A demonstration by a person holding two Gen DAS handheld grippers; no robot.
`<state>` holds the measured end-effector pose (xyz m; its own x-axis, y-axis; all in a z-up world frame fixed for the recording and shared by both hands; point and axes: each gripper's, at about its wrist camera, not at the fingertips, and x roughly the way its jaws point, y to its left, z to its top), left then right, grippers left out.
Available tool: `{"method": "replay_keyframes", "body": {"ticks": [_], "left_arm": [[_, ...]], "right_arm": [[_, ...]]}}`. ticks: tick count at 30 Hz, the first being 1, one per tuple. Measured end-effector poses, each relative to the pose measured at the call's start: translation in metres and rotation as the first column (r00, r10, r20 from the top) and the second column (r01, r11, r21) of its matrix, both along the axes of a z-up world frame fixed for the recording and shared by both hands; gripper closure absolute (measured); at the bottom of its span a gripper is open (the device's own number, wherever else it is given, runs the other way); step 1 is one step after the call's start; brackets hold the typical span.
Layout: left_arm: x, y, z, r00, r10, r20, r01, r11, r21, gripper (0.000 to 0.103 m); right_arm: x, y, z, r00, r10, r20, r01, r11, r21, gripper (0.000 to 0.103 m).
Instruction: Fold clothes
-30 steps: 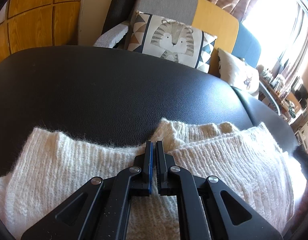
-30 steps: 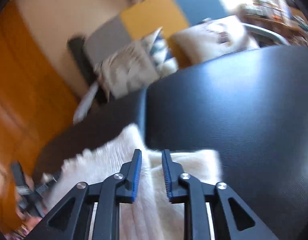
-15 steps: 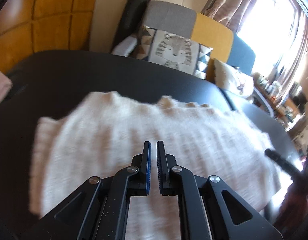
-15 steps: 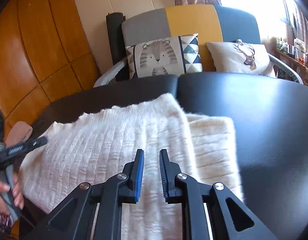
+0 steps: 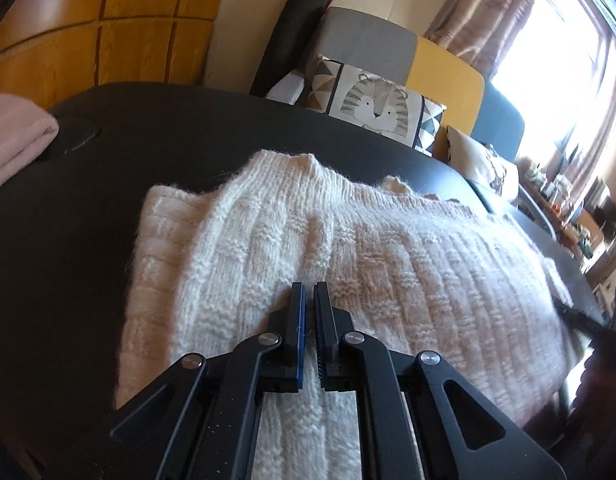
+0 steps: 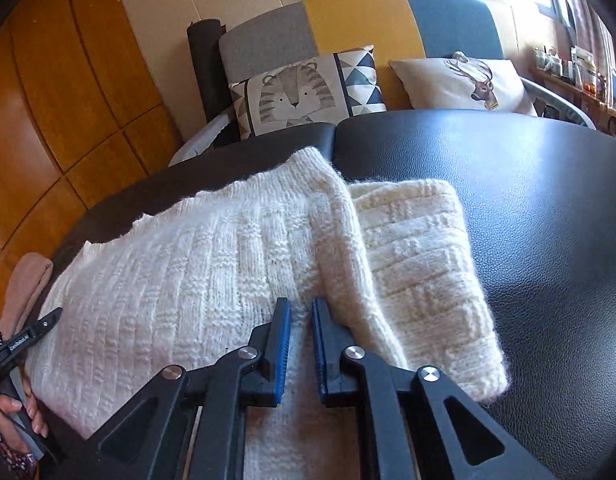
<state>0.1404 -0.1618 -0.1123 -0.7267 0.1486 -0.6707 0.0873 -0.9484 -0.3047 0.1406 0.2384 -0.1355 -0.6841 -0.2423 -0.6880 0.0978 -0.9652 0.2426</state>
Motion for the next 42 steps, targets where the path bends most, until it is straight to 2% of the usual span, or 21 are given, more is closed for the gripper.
{"method": "replay_keyframes", "body": {"ticks": [3,4,6,8,11,18,22,25,27,29,31,36,38,39,42], "left_arm": [[-0.002,0.003,0.011,1.000,0.027,0.002,-0.027,0.999,-0.037,0.096],[-0.006,0.006,0.015,0.999,0.050,0.005,-0.049,0.995,-0.088,0.096],[-0.011,0.007,0.020,0.997,0.081,0.004,-0.079,0.987,-0.137,0.096],[-0.017,0.004,0.016,0.994,0.100,0.036,-0.093,0.984,-0.153,0.096],[-0.025,0.001,0.009,0.989,0.121,0.080,-0.106,0.980,-0.167,0.096],[-0.023,0.018,0.001,0.992,0.113,0.057,-0.091,0.949,-0.302,0.095],[-0.021,0.021,-0.001,0.991,0.126,0.044,-0.106,0.943,-0.317,0.095],[-0.018,0.022,-0.002,0.991,0.127,0.042,-0.108,0.942,-0.319,0.095],[-0.018,0.024,-0.003,0.991,0.128,0.039,-0.108,0.940,-0.324,0.095],[-0.018,0.025,-0.003,0.991,0.127,0.038,-0.107,0.937,-0.333,0.095],[-0.017,0.026,-0.003,0.991,0.125,0.035,-0.107,0.936,-0.336,0.095],[-0.015,0.027,-0.003,0.994,0.108,0.033,-0.090,0.936,-0.340,0.095],[-0.013,0.025,-0.001,0.994,0.100,0.035,-0.084,0.945,-0.317,0.095],[-0.010,0.022,0.003,0.994,0.101,0.039,-0.086,0.957,-0.278,0.095],[0.009,0.023,0.019,0.996,0.089,-0.017,-0.091,0.979,-0.181,0.095]], "right_arm": [[0.004,-0.011,0.011,1.000,0.010,-0.025,-0.009,1.000,0.021,0.091],[0.006,-0.015,0.016,0.999,0.015,-0.037,-0.014,1.000,0.027,0.090],[0.010,-0.024,0.025,0.998,0.028,-0.061,-0.025,0.999,0.043,0.088],[0.011,-0.037,0.030,0.995,0.058,-0.083,-0.049,0.994,0.096,0.086],[0.003,-0.051,0.026,0.994,0.091,-0.066,-0.081,0.986,0.144,0.086],[-0.009,-0.057,0.010,0.997,0.076,-0.024,-0.070,0.981,0.180,0.082],[-0.010,-0.048,0.010,0.998,0.062,-0.001,-0.061,0.989,0.131,0.082],[-0.008,-0.039,0.024,0.999,0.042,0.007,-0.043,0.996,0.081,0.081],[-0.006,-0.031,0.029,1.000,0.015,-0.011,-0.013,0.995,0.096,0.080],[-0.009,-0.022,0.027,1.000,-0.015,0.000,0.015,0.991,0.131,0.080],[-0.013,-0.011,0.020,0.999,-0.028,0.024,0.024,0.992,0.123,0.080],[-0.011,-0.007,0.015,1.000,-0.001,0.008,0.000,0.986,0.164,0.083],[-0.010,-0.008,0.014,1.000,0.004,0.004,-0.005,0.984,0.178,0.083],[-0.010,-0.007,0.014,1.000,0.006,0.003,-0.007,0.986,0.169,0.083],[-0.009,0.001,0.018,1.000,0.006,0.026,-0.008,0.994,0.106,0.083]]}}
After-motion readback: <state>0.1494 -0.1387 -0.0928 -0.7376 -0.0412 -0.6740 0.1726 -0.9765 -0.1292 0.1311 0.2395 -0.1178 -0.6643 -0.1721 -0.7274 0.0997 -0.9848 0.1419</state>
